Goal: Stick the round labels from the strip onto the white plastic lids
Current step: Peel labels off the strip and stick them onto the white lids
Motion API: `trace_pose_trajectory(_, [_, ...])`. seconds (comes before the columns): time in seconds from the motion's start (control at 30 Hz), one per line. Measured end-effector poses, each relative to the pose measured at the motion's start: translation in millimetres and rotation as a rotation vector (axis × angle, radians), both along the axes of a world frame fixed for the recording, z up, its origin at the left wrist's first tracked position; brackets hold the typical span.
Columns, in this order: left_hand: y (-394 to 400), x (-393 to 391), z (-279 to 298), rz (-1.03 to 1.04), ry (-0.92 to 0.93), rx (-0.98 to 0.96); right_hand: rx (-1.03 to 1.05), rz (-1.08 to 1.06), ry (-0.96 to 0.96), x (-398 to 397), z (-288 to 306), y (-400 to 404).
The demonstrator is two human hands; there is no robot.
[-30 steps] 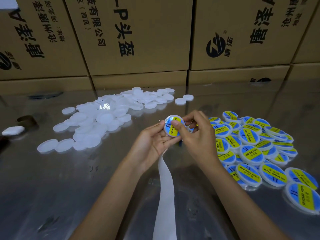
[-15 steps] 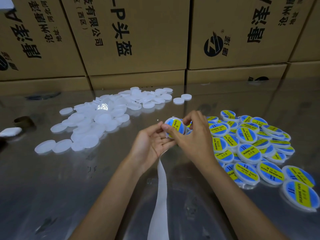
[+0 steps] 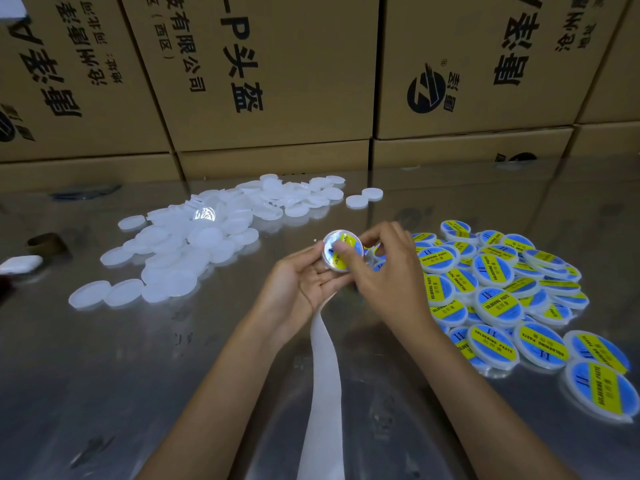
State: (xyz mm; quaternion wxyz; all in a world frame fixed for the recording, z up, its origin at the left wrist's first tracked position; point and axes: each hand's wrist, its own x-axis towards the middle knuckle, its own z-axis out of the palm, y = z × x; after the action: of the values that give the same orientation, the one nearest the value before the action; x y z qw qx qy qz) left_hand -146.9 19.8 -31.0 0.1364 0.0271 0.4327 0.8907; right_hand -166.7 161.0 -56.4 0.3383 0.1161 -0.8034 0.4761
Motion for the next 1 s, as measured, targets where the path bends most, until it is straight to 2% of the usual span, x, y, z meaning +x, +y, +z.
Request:
trace_pose_trajectory(0.1, [-0.8,-0.6,0.1,0.028,-0.004,-0.003,0.052,0.022,-0.015,2.4,-1.7,-4.2])
trace_pose_trajectory(0.47, [-2.0,-1.8,-1.7,0.062,-0.006,-0.022,0.023,0.073,0.063,-2.9,2.3,7.8])
trace_pose_trajectory(0.73, [-4.8,-5.2,-5.4,0.073,0.018,-0.040,0.061,0.079,-0.049,0.6,-2.5,-2.0])
trace_pose_trajectory(1.0, [-2.8,-6.2,-6.7,0.096,0.067,-0.084,0.010,0.047,0.030,-2.9,-0.6,6.1])
